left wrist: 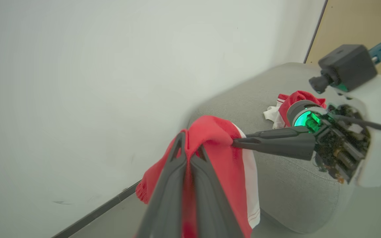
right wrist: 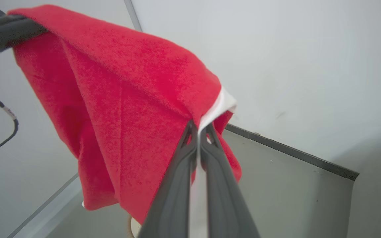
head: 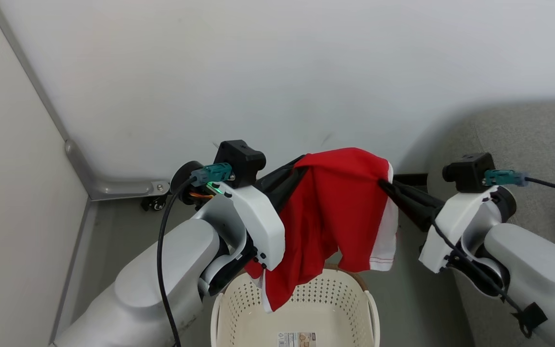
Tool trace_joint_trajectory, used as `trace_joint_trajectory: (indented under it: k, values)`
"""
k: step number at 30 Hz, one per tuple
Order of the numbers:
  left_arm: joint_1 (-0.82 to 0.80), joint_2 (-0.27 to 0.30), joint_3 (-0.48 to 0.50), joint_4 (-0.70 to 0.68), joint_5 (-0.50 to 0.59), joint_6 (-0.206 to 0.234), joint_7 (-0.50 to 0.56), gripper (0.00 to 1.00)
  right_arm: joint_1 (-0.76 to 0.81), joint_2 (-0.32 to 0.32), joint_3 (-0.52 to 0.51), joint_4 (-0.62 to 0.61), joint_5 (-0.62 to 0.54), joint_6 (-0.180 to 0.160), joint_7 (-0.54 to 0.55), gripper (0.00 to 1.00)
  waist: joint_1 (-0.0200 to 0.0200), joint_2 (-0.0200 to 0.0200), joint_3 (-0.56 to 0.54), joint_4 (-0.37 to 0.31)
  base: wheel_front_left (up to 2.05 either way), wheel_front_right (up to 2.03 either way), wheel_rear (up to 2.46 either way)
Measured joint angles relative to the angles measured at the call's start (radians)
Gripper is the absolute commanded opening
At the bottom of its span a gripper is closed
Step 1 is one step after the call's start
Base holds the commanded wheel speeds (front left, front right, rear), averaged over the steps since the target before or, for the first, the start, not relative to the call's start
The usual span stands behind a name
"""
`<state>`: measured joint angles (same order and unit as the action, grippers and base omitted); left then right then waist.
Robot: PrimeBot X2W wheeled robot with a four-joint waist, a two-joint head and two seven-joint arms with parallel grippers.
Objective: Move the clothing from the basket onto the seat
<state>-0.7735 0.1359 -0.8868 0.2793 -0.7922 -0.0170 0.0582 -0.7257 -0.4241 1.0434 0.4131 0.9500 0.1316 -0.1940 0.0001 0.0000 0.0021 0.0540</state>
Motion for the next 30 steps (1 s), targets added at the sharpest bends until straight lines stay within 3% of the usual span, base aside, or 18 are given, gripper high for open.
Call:
trace_joint_trajectory:
  k: [4, 5, 8, 9, 10, 23, 30]
  values:
    - [0.023, 0.000, 0.008, 0.016, -0.016, 0.007, -0.008, 0.00, -0.013, -0.043, -0.016, -0.001, 0.008, 0.000, -0.025, 0.00, 0.0000, 0.0000, 0.000, -0.014, 0.00, 0.00, 0.00]
    - [0.027, 0.000, 0.009, 0.020, -0.017, 0.007, -0.012, 0.04, -0.017, -0.053, -0.022, -0.003, 0.008, 0.000, -0.030, 0.00, -0.0001, 0.0000, 0.000, -0.018, 0.00, 0.00, 0.00]
    - [0.034, -0.001, 0.017, 0.028, -0.025, 0.015, -0.026, 0.45, -0.026, -0.079, -0.045, -0.016, 0.009, 0.000, -0.039, 0.00, -0.0001, 0.0000, -0.001, -0.032, 0.00, 0.00, 0.00]
    - [0.037, -0.002, 0.018, 0.029, -0.026, 0.015, -0.032, 0.65, -0.027, -0.088, -0.050, -0.020, 0.009, 0.000, -0.044, 0.00, -0.0001, 0.0000, -0.001, -0.037, 0.00, 0.00, 0.00]
    - [0.041, -0.003, 0.019, 0.030, -0.026, 0.015, -0.035, 1.00, -0.027, -0.097, -0.059, -0.025, 0.009, 0.000, -0.045, 0.00, 0.0000, 0.0000, -0.001, -0.043, 0.00, 0.00, 0.00]
    - [0.070, -0.014, 0.020, 0.035, -0.035, 0.012, -0.096, 1.00, -0.031, -0.201, -0.165, -0.078, -0.006, 0.000, -0.054, 0.00, -0.0001, 0.0000, -0.009, -0.126, 0.00, 0.00, 0.00]
    - [0.095, -0.032, -0.018, 0.041, -0.033, -0.013, -0.104, 1.00, -0.005, -0.258, -0.259, -0.106, -0.020, 0.000, -0.054, 0.00, 0.0000, 0.0001, -0.015, -0.180, 0.00, 0.00, 0.00]
